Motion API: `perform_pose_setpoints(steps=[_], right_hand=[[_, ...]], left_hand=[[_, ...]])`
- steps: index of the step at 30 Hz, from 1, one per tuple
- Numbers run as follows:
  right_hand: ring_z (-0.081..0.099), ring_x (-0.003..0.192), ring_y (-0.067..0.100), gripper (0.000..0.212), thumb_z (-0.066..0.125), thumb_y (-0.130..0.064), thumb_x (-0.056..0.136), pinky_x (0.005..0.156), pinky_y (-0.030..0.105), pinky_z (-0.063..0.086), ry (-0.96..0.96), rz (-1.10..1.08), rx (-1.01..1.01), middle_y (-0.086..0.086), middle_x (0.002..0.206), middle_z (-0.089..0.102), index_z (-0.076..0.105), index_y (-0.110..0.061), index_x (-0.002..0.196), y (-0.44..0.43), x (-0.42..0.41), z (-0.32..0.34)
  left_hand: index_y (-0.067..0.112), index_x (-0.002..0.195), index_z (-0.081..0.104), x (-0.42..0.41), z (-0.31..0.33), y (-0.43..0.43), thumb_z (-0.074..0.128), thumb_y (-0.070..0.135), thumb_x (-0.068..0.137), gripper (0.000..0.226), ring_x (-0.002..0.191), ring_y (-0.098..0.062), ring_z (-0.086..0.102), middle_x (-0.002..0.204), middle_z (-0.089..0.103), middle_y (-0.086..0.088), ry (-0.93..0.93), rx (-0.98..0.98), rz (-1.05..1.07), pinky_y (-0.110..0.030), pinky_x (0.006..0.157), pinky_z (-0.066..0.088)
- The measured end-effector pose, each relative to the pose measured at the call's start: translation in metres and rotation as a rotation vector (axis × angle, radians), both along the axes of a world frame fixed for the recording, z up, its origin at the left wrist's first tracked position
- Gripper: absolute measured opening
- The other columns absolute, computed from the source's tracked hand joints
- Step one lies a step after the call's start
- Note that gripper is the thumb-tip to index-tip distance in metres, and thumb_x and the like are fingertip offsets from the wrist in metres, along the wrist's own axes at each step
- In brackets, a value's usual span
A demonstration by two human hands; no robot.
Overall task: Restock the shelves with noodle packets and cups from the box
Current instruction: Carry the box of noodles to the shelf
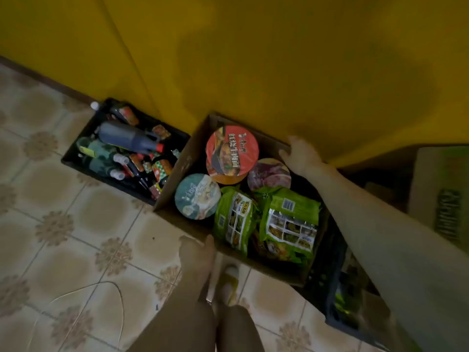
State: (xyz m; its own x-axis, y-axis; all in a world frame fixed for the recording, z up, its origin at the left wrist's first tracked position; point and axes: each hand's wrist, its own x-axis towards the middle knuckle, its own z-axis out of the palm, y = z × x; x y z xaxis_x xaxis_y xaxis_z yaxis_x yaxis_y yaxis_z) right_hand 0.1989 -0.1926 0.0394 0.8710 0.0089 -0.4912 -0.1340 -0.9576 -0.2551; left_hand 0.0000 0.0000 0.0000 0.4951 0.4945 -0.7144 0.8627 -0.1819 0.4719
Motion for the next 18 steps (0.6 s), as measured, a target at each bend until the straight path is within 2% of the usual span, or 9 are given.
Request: perform_pose_setpoints(steps=[2, 4, 6, 8, 10, 13, 18], right_hand=[[0.039, 0.128, 0.035, 0.047, 0.044, -0.023, 0.097, 0.100, 0.040, 0.035, -0.022, 0.018, -0.029, 0.020, 0.140, 0.040, 0.034, -0.001, 0.137, -0.002, 0.007, -0.019], [0.040, 0.125, 0.036, 0.045, 0.044, -0.022, 0.097, 0.099, 0.040, 0.037, -0.020, 0.024, -0.039, 0.020, 0.137, 0.041, 0.036, -0.002, 0.136, -0.003, 0.012, -0.040], [0.041, 0.125, 0.036, 0.045, 0.044, -0.022, 0.096, 0.100, 0.042, 0.037, -0.014, 0.032, -0.061, 0.019, 0.137, 0.042, 0.035, -0.004, 0.137, -0.003, 0.014, -0.055], [0.040, 0.126, 0.036, 0.044, 0.043, -0.021, 0.097, 0.101, 0.043, 0.037, -0.037, 0.038, -0.091, 0.018, 0.138, 0.041, 0.035, -0.005, 0.137, -0.002, 0.015, -0.065], [0.040, 0.125, 0.036, 0.041, 0.042, -0.020, 0.097, 0.101, 0.043, 0.037, -0.082, 0.038, -0.112, 0.019, 0.135, 0.042, 0.038, -0.004, 0.135, -0.003, 0.016, -0.072], [0.040, 0.123, 0.037, 0.038, 0.043, -0.017, 0.096, 0.099, 0.043, 0.036, -0.165, 0.024, -0.127, 0.020, 0.133, 0.043, 0.041, -0.003, 0.131, -0.002, 0.018, -0.076], [0.037, 0.121, 0.036, 0.036, 0.048, -0.018, 0.094, 0.100, 0.040, 0.032, -0.236, -0.011, -0.169, 0.021, 0.130, 0.043, 0.048, -0.002, 0.126, 0.003, 0.010, -0.086]], left_hand=[[-0.013, 0.118, 0.037, -0.001, -0.021, -0.007, 0.057, 0.021, 0.091, 0.048, 0.103, -0.039, 0.053, 0.110, 0.053, -0.028, 0.052, -0.017, 0.092, -0.033, 0.070, 0.036], [-0.012, 0.118, 0.037, -0.003, -0.038, -0.013, 0.058, 0.022, 0.090, 0.048, 0.093, -0.037, 0.054, 0.107, 0.054, -0.027, 0.117, -0.083, 0.176, -0.037, 0.072, 0.042], [-0.005, 0.114, 0.039, -0.007, -0.051, -0.021, 0.058, 0.021, 0.090, 0.040, 0.074, -0.025, 0.051, 0.092, 0.054, -0.015, 0.114, -0.140, 0.186, -0.033, 0.062, 0.041], [0.003, 0.110, 0.038, -0.011, -0.064, -0.028, 0.059, 0.018, 0.089, 0.033, 0.063, -0.018, 0.050, 0.083, 0.052, -0.005, 0.054, -0.153, 0.182, -0.029, 0.054, 0.040], [0.007, 0.115, 0.037, -0.013, -0.073, -0.033, 0.061, 0.018, 0.087, 0.038, 0.069, -0.027, 0.059, 0.083, 0.055, -0.003, 0.015, -0.168, 0.230, -0.039, 0.060, 0.053], [0.008, 0.124, 0.035, -0.013, -0.080, -0.037, 0.060, 0.013, 0.087, 0.046, 0.084, -0.037, 0.063, 0.099, 0.058, -0.013, -0.022, -0.169, 0.320, -0.054, 0.071, 0.055], [0.005, 0.120, 0.041, -0.026, -0.103, -0.035, 0.054, 0.007, 0.084, 0.039, 0.078, -0.039, 0.065, 0.099, 0.063, -0.022, -0.058, -0.180, 0.437, -0.058, 0.065, 0.054]])
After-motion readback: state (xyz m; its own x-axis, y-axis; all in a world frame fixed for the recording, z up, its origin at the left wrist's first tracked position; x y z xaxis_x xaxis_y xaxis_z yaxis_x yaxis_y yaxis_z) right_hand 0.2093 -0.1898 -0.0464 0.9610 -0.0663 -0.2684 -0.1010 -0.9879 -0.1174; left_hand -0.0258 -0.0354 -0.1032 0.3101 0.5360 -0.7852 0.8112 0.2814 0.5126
